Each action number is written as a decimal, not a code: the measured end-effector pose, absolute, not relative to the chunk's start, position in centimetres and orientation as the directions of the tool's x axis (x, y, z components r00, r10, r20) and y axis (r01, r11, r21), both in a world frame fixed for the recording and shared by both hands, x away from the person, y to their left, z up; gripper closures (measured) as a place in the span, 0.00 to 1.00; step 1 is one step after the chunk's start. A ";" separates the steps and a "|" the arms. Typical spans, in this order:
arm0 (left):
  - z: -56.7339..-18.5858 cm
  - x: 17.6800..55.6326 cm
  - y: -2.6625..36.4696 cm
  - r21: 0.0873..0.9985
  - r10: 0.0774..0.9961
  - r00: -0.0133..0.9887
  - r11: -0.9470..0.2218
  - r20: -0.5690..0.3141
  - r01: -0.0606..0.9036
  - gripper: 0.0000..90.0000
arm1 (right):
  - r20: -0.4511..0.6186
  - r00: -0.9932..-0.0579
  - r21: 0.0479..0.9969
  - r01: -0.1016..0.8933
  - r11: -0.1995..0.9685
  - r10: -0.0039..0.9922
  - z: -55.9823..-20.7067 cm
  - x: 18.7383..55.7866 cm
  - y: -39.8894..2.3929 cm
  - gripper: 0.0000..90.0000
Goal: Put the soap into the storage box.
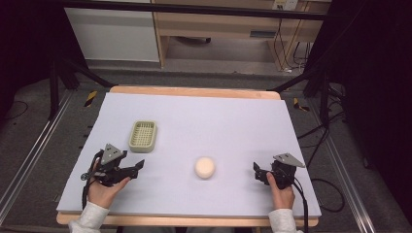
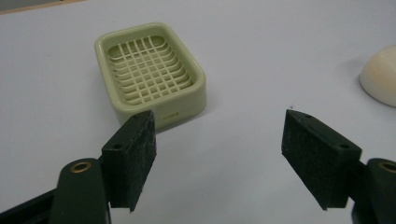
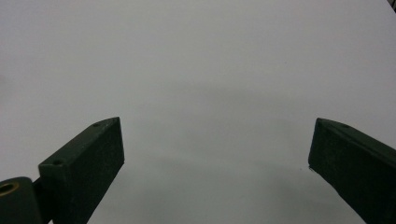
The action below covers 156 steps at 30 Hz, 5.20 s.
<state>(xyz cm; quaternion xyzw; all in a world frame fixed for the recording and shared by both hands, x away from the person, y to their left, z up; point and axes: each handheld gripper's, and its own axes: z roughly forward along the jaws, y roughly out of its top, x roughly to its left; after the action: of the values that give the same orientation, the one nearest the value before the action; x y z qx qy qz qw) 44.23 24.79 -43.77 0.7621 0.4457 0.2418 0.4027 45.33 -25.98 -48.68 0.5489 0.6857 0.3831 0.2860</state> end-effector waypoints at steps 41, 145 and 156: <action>-43.4 45.4 18.5 0.823 0.802 0.597 -0.353 0.021 0.445 0.28 | 0.025 -0.242 0.839 0.532 0.111 0.970 -48.7 45.3 -26.0 0.04; -43.9 47.1 6.4 0.745 0.646 0.763 -0.511 0.004 0.429 0.19 | 0.027 -0.251 0.830 0.546 0.118 0.968 -48.7 45.5 -26.0 0.05; -44.6 47.4 5.7 0.718 0.641 0.768 -0.536 0.005 0.443 0.17 | 0.025 -0.252 0.827 0.548 0.122 0.967 -48.7 45.6 -25.9 0.05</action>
<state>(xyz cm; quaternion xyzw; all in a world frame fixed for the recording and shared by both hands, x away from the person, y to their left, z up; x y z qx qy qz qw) 47.35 5.67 -44.57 0.8660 0.3127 0.1351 0.3660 45.57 -25.90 -48.73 0.5449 0.6954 0.3772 0.2779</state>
